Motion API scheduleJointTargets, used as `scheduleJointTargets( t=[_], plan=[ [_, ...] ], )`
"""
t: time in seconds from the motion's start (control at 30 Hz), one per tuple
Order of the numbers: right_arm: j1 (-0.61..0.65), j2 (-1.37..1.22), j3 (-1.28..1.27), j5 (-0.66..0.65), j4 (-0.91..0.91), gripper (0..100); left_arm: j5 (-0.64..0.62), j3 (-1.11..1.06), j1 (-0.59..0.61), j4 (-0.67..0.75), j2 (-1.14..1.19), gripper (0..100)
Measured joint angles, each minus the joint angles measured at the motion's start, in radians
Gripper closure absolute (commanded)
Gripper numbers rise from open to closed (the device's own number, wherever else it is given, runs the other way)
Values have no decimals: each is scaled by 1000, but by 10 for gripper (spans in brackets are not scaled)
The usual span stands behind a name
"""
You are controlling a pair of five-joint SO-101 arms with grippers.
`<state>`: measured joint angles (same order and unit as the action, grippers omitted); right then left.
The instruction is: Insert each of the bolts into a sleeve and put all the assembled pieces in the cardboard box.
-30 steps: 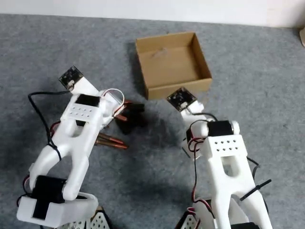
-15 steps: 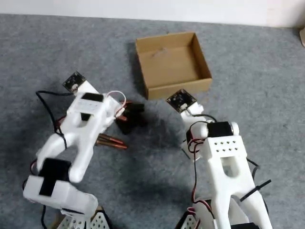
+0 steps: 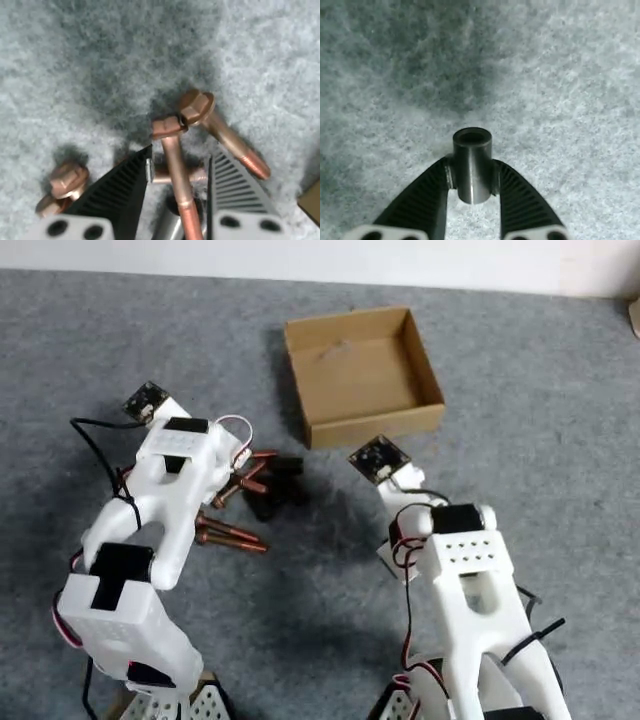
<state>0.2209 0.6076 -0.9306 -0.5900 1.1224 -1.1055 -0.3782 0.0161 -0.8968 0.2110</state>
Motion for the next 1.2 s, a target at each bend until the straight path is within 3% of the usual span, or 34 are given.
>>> scheduleJointTargets(
  t=[0.07, 0.47, 0.67, 0.83, 1.0, 1.2],
  plan=[
    [0, 0, 0, 0, -2, 993, 0, 2, 0, 0, 3, 1000],
    [0, 0, 0, 0, -5, 993, 9, 6, 5, -5, 3, 995],
    [0, 0, 0, 0, -5, 993, 262, 18, -3, -92, -107, 995],
    [0, 77, 0, 0, -5, 993, 479, 18, -115, -107, -348, 995],
    [49, 341, 0, 2, -5, 993, 690, 18, -218, -117, -658, 995],
    [184, 807, -155, 81, -32, 993, 836, 18, -221, -166, -941, 995]
  ],
)
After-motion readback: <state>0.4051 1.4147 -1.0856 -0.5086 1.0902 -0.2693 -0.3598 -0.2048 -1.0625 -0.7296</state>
